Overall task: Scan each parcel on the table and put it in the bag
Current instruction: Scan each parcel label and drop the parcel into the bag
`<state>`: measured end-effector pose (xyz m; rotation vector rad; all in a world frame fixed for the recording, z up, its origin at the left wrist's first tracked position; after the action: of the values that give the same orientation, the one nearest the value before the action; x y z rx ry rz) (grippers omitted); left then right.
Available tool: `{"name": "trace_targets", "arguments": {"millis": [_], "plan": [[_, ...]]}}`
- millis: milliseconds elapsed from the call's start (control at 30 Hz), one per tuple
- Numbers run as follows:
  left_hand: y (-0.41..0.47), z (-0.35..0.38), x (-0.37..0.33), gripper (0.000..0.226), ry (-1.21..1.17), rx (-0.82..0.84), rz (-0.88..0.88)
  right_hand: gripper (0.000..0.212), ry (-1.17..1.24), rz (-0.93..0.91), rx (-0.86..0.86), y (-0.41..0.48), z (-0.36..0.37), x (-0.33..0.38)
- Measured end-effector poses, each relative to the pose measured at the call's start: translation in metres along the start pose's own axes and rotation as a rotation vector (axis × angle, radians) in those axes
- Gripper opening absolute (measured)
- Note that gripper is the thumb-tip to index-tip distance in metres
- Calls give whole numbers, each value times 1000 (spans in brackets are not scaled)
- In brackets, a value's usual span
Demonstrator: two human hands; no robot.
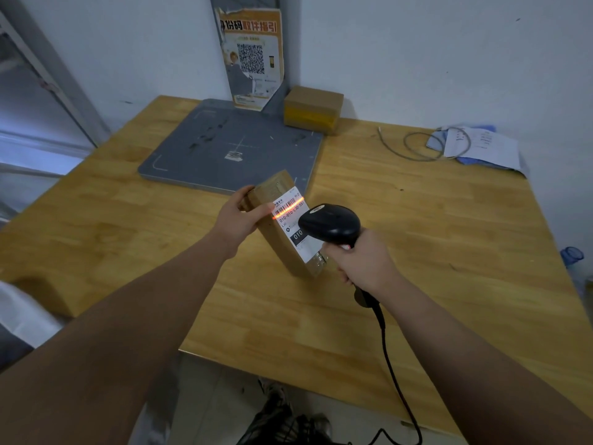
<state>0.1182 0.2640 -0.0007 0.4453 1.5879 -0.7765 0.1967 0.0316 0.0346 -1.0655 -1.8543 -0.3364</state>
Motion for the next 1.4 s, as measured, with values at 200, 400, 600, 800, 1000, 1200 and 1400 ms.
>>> {"name": "trace_targets", "arguments": {"millis": [200, 400, 600, 800, 1000, 1200, 1400], "plan": [[2, 0, 1, 63, 12, -4, 1, 20, -21, 24, -31, 0, -7, -4], [4, -2, 3, 65, 18, -3, -11, 19, -20, 16, -24, 0, -4, -1], [6, -3, 5, 63, 6, -5, -22, 15, -5, 18, -17, 3, -4, -3], [4, -3, 4, 64, 22, -16, -6, 14, -43, 52, 11, 6, -7, -3], [-2, 5, -20, 61, 187, -46, 169, 11, -117, 21, 35, 5, -24, 17], [-9, 16, -34, 64, 212, -30, 216, 14, -133, 8, 14, 2, -36, 29], [-13, 22, -38, 65, 258, -25, 234, 14, -149, 12, 5, -4, -42, 30]]}}
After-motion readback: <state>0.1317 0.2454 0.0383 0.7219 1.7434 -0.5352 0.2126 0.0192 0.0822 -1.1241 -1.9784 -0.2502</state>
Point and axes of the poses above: each hand's wrist, its own y-axis towards the middle knuckle, its own z-axis out of the palm, x = y × z, the point moved 8 cm from there along y, towards the middle knuckle, and after that the axes turned 6 degrees about -y, right-handed, at the moved point
